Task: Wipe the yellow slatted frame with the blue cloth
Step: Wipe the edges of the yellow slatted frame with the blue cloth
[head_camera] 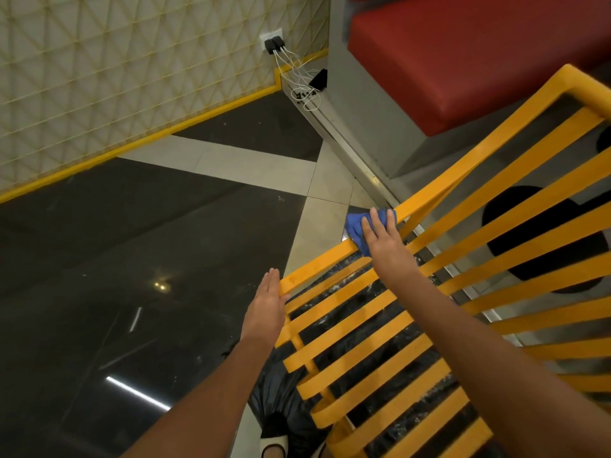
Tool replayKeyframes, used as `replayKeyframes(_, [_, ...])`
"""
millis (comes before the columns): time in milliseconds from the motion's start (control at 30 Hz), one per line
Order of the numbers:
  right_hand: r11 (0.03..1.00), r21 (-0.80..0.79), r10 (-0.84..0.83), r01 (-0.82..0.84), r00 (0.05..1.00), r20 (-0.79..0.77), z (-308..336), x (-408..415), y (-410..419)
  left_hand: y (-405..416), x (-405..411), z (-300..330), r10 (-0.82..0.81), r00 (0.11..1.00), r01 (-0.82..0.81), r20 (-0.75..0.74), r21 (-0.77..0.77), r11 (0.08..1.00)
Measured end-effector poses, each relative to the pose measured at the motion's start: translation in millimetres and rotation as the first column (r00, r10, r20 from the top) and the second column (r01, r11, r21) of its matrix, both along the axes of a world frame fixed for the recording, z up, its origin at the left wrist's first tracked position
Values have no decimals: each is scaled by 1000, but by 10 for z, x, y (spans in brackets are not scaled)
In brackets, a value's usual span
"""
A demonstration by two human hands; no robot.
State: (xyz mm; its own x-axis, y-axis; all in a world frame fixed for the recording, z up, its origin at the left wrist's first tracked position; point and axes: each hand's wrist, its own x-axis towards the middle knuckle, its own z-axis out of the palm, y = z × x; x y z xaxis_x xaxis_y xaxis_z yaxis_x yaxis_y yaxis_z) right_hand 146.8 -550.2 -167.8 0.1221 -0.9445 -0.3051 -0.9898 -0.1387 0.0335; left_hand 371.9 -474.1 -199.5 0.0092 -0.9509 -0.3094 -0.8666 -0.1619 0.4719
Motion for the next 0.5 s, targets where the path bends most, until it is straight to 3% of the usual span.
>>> replayKeyframes(100, [996, -29, -81, 83, 996, 49, -51, 361, 158, -6, -3, -7, -3, 1000, 3, -30, 2, 1000])
replayKeyframes(267, [998, -54, 34, -40, 994, -107, -101, 1016, 490, -15, 100, -31, -61, 996, 63, -68, 24, 998])
replayKeyframes(333, [999, -15, 33, -35, 994, -100, -101, 1119, 554, 20, 152, -18, -156, 988, 156, -4, -37, 987])
replayKeyframes(433, [996, 80, -57, 44, 985, 165, -42, 1166, 606, -12, 169, 54, -336, 937, 347, 94, -156, 925])
replayKeyframes(500, [969, 208, -210, 130, 878, 430, 60, 1117, 598, -106, 107, 135, -436, 894, 448, 104, -171, 878])
